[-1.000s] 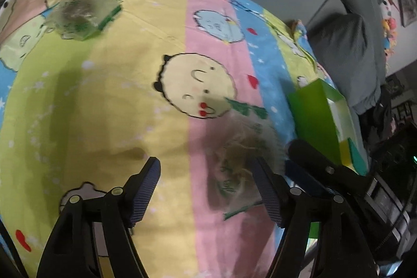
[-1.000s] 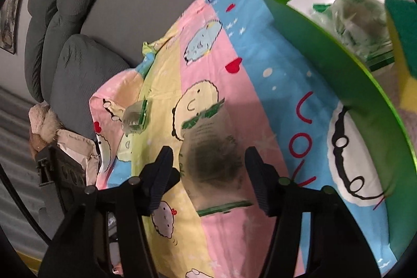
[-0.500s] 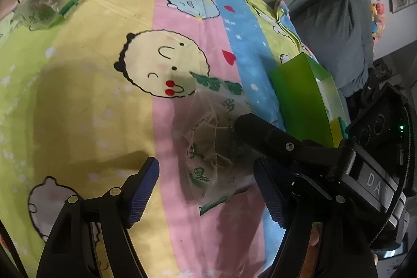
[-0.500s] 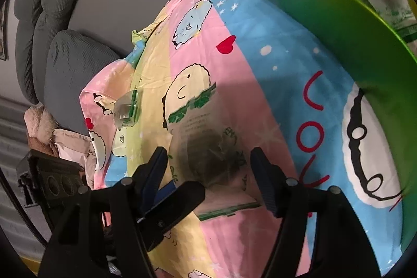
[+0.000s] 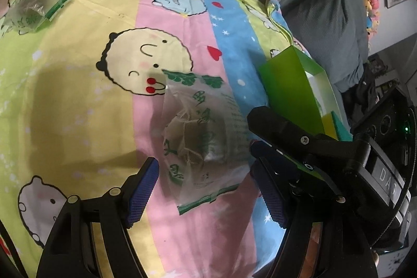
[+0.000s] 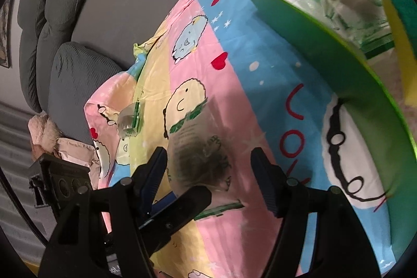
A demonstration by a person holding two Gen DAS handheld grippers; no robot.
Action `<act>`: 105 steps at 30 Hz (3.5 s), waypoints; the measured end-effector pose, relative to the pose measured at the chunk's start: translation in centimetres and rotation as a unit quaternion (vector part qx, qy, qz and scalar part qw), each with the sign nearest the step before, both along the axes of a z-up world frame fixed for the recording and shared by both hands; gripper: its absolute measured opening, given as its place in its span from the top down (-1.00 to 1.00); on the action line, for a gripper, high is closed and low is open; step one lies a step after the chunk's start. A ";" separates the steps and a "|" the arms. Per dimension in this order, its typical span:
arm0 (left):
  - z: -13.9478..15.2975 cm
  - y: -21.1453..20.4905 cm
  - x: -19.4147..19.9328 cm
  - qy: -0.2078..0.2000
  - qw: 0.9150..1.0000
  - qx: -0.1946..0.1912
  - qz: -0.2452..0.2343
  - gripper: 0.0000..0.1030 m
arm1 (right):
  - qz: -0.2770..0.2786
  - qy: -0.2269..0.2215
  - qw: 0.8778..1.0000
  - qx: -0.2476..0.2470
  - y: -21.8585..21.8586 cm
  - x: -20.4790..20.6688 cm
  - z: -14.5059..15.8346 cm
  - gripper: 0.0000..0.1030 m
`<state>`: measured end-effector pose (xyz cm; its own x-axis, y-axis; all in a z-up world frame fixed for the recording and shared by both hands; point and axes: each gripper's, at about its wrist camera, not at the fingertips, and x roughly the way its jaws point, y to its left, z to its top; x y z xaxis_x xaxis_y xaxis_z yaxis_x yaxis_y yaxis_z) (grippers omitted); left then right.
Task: Organize objects
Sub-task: 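Close the right gripper on the clear green-printed zip bag and lift it, then carry the bag in the right gripper over the green box and release it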
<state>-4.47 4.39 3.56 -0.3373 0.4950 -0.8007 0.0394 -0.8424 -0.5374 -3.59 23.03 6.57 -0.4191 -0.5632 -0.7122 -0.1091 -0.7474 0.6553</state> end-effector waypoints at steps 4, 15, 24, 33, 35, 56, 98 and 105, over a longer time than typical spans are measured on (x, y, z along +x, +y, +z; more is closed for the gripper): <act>-0.2 0.5 -0.1 -0.001 1.000 -0.013 -0.006 -0.47 | 0.003 0.002 1.000 -0.003 0.0 -0.1 0.1 -0.33; -0.9 1.1 -0.2 -0.007 0.999 -0.032 -0.010 -0.47 | 0.022 -0.008 1.000 0.002 -0.5 -0.3 -0.3 -0.47; -0.9 1.0 -0.2 -0.005 0.999 -0.030 -0.016 -0.47 | 0.037 -0.019 0.999 0.000 -1.1 -0.6 -0.7 -0.51; -0.8 1.5 -0.3 0.002 0.999 -0.047 -0.026 -0.46 | 0.046 -0.026 0.999 -0.003 -1.6 -0.7 -1.1 -0.51; -0.7 1.6 -0.2 0.007 0.999 -0.044 -0.031 -0.31 | 0.049 -0.025 0.998 -0.002 -1.6 -0.8 -1.1 -0.49; 5.7 5.3 2.2 0.197 0.970 -0.129 -0.065 -0.02 | 0.031 0.059 0.997 -0.047 0.1 1.2 2.6 -0.18; 6.2 21.2 1.2 0.241 0.937 -0.034 -0.252 0.03 | -0.257 0.111 0.960 0.022 15.2 8.8 5.6 -0.11; 5.7 21.5 1.2 0.226 0.942 -0.029 -0.245 0.03 | -0.269 0.108 0.957 0.021 15.7 8.9 5.2 -0.08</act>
<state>-3.23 25.89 9.25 -0.3928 0.6400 -0.6604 -0.5838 -0.7284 -0.3586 5.27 38.76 11.80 -0.7806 -0.1973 -0.5931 -0.3510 -0.6468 0.6771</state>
